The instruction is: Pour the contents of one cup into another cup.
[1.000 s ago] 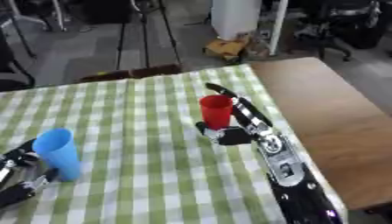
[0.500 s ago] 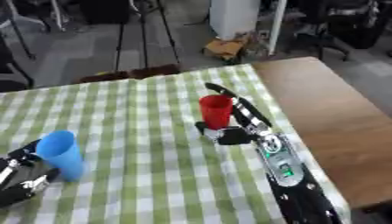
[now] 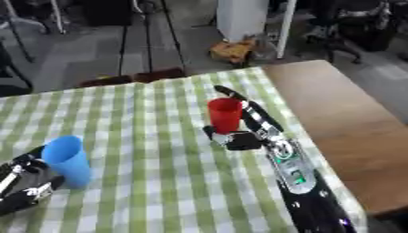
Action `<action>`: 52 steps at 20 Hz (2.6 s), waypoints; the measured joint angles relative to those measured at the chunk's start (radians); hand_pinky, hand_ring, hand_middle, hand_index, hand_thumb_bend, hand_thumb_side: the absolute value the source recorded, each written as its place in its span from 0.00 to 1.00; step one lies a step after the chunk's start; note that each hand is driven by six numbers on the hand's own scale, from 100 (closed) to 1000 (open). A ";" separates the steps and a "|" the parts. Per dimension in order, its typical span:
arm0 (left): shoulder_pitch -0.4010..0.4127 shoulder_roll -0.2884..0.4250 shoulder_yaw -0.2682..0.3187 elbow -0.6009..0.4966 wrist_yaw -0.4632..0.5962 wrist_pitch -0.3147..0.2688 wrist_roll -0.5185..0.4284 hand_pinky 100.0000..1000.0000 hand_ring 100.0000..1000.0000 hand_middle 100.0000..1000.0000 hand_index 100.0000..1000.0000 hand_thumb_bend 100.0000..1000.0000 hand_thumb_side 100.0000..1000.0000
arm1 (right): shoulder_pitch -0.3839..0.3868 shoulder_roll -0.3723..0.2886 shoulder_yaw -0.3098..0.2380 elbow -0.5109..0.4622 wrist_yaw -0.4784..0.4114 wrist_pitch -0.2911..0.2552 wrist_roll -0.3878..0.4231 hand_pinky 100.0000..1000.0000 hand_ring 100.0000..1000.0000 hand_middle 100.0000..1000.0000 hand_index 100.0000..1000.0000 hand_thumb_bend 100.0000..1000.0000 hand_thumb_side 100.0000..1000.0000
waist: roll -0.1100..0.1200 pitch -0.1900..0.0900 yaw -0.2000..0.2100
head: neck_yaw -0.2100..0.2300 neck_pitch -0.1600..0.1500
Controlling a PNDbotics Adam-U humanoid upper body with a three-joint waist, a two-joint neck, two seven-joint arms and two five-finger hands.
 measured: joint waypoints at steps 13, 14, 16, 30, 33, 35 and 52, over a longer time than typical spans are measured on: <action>-0.003 0.000 -0.003 -0.040 -0.071 0.030 0.027 0.75 0.75 0.76 0.96 0.54 0.72 | 0.000 0.000 0.000 0.000 -0.001 0.001 -0.001 0.70 0.20 0.42 0.99 0.07 0.00 | 0.001 -0.002 -0.003 | 0.000 0.000; -0.004 0.000 -0.003 -0.041 -0.071 0.030 0.027 0.75 0.75 0.76 0.96 0.54 0.72 | 0.000 0.000 0.000 0.000 -0.001 0.001 -0.001 0.70 0.20 0.42 0.99 0.07 0.00 | 0.001 -0.002 -0.004 | 0.000 0.000; -0.006 -0.001 -0.003 -0.043 -0.071 0.031 0.025 0.75 0.75 0.76 0.96 0.54 0.72 | 0.000 0.001 0.000 0.000 -0.001 0.001 -0.001 0.71 0.20 0.42 0.99 0.07 0.00 | 0.001 -0.004 -0.005 | 0.000 0.000; -0.024 -0.008 -0.004 -0.032 -0.070 0.014 0.006 0.75 0.75 0.76 0.96 0.54 0.72 | 0.005 0.002 0.001 -0.011 -0.007 0.001 -0.009 0.71 0.20 0.42 0.99 0.07 0.00 | 0.000 -0.004 -0.023 | 0.000 0.000; -0.029 -0.010 -0.006 -0.024 -0.071 0.011 0.007 0.75 0.75 0.76 0.96 0.54 0.72 | 0.006 0.002 0.003 -0.020 -0.011 0.002 -0.011 0.71 0.20 0.42 0.99 0.07 0.00 | -0.001 -0.004 -0.028 | 0.000 0.000; -0.030 -0.010 -0.007 -0.018 -0.071 0.009 0.009 0.75 0.75 0.76 0.95 0.53 0.72 | 0.007 0.002 0.005 -0.026 -0.015 0.003 -0.012 0.71 0.21 0.42 0.99 0.07 0.00 | -0.003 -0.005 -0.029 | 0.000 0.000; -0.054 -0.040 -0.009 0.028 -0.084 -0.011 0.016 0.74 0.74 0.75 0.95 0.53 0.73 | 0.008 0.002 0.013 -0.064 -0.050 0.004 -0.012 0.71 0.21 0.43 0.99 0.06 0.00 | -0.011 -0.006 -0.040 | 0.000 0.000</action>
